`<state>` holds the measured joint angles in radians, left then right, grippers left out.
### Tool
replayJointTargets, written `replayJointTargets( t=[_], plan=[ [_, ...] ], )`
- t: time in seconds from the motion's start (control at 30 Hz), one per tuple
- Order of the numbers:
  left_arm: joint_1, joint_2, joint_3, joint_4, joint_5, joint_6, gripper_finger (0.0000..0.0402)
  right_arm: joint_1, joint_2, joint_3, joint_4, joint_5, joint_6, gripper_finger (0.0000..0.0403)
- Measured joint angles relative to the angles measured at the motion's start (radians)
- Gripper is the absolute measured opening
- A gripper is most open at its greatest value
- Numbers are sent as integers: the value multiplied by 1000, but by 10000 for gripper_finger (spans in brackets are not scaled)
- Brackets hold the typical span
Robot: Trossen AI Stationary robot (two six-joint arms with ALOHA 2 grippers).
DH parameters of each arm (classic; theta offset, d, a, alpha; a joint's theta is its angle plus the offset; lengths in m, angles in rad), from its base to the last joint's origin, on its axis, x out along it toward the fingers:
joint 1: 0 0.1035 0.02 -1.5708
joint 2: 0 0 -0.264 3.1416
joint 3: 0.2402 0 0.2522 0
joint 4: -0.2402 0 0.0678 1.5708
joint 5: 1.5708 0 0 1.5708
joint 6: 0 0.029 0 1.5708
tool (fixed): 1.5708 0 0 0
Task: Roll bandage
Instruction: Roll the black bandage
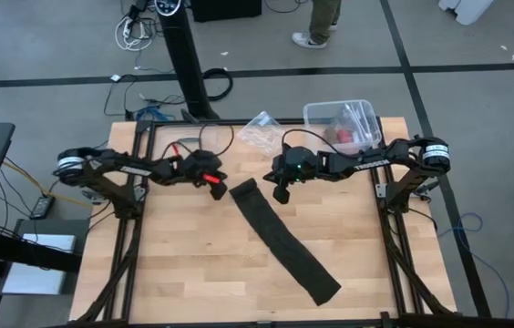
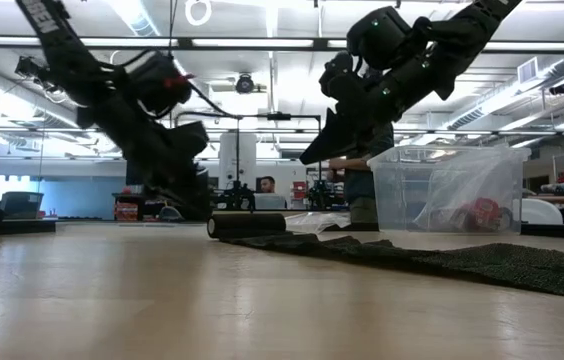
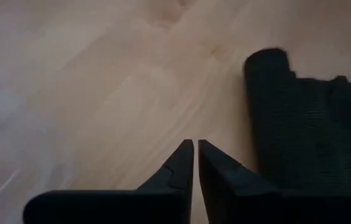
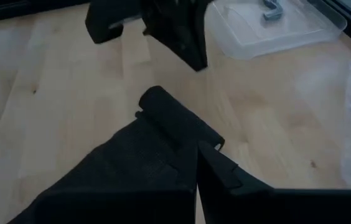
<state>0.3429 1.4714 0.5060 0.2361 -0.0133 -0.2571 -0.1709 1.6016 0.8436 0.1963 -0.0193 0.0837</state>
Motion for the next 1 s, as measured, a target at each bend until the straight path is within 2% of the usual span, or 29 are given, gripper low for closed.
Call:
replayJointTargets(
  t=[0.17, 0.33, 0.8, 1.0],
  plan=[
    [3, 124, 87, -5, 85, 56, 8, 20, 0, 0, 2, 3, 0, 6],
    [-2, 201, 145, -8, 105, 70, 6, 41, 0, 0, -7, 3, 1, 6],
    [-69, 201, 180, -19, 106, 75, 6, 120, 0, 0, -24, 2, -2, 8],
    [-70, 201, 181, -26, 86, 90, 6, 247, 0, 0, -236, -12, 31, 8]
  ],
)
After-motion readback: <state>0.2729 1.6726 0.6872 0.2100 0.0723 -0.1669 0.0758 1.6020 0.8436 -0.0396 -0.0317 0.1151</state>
